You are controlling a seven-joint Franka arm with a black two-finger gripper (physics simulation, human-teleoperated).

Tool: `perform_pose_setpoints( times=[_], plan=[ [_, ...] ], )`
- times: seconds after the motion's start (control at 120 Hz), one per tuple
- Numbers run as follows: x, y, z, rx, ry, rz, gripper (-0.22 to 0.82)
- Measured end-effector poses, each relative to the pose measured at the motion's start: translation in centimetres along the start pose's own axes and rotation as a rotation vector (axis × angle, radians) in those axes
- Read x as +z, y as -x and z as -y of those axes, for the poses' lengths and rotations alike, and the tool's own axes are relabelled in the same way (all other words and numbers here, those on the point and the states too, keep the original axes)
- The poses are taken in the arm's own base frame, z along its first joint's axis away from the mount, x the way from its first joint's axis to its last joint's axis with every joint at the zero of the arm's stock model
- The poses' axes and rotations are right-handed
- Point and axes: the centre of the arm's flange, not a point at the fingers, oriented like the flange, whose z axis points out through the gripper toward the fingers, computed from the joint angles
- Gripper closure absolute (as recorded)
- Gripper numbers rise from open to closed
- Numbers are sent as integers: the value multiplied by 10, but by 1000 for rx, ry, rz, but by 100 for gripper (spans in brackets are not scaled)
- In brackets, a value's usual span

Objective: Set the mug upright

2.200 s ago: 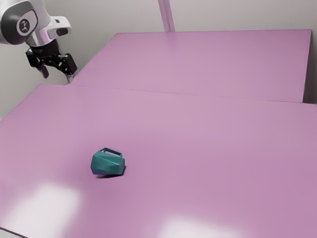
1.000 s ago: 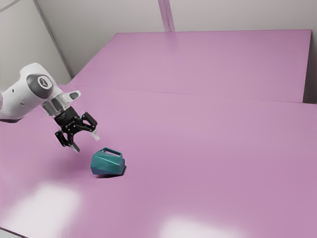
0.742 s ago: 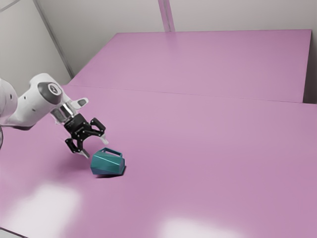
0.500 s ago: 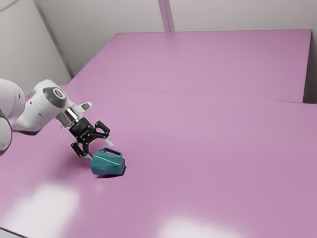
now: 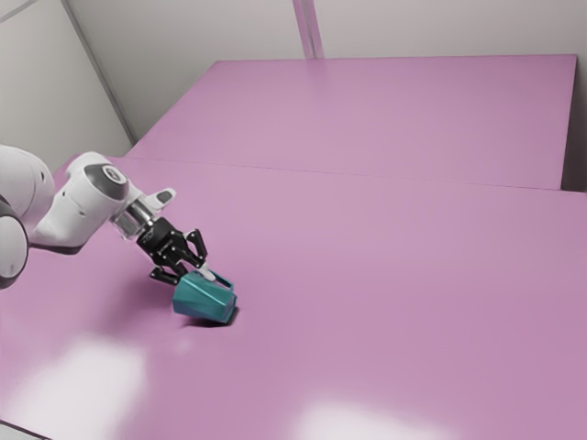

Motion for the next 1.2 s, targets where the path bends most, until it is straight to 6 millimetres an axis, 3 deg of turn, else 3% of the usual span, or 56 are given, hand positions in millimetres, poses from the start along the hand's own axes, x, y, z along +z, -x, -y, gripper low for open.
perform_pose_setpoints(
  times=[0.267,0.367,0.525,0.767,0.983,1.2],
  plan=[
    [5,4,-35,51,-16,3,75],
    [-6,21,-61,111,-68,-27,77],
    [-28,46,-94,235,-239,-129,78],
    [-22,61,-141,448,-532,-296,78],
    [-22,48,-148,542,-666,-435,78],
    [-7,39,-147,565,-687,-483,79]
  ],
)
